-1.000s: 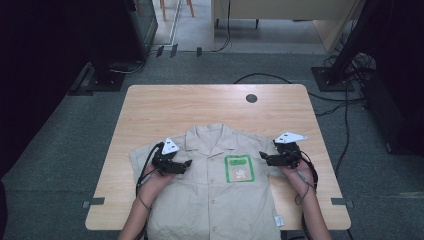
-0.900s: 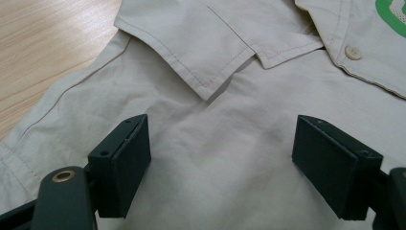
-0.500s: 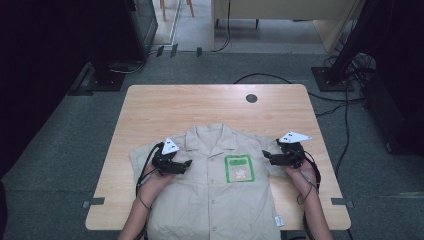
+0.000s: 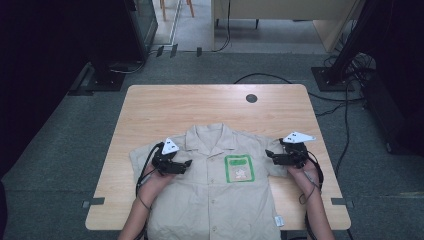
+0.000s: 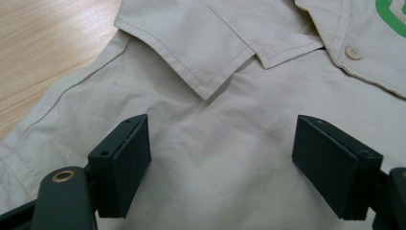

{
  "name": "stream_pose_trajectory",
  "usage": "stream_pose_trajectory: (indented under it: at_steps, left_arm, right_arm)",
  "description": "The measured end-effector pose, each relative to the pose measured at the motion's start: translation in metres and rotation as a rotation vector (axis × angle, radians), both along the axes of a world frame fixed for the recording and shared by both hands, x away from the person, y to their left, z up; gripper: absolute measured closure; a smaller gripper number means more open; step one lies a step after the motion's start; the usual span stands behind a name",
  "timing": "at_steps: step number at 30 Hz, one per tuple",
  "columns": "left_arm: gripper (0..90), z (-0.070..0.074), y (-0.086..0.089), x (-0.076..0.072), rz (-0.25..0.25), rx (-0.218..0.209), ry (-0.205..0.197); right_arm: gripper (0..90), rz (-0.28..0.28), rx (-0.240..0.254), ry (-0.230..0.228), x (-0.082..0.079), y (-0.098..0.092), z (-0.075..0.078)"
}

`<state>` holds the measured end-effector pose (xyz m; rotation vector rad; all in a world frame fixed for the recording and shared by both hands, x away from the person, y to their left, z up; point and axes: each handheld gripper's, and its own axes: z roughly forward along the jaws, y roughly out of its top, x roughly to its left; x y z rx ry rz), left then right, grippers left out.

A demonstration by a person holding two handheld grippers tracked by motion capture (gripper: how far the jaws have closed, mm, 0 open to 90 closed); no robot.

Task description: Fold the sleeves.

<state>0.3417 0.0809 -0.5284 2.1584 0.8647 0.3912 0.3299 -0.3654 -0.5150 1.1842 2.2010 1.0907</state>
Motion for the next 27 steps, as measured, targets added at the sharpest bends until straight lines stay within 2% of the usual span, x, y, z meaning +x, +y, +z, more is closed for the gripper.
stream_pose_trajectory:
  at_steps: [16,23,27]
  left_arm:
    - [21.0,0.0,0.0,0.0,-0.001,0.0,0.0]
    - [21.0,0.0,0.0,0.0,0.0,0.0,0.0]
    - [21.0,0.0,0.0,0.0,0.0,0.001,0.0]
  right_arm:
    - [23.0,-0.047,-0.002,-0.007,0.002,-0.016,0.0]
    - [23.7,-0.091,-0.006,-0.006,0.003,-0.026,0.0]
    - [27.5,-0.112,0.005,0.004,0.004,-0.03,-0.002]
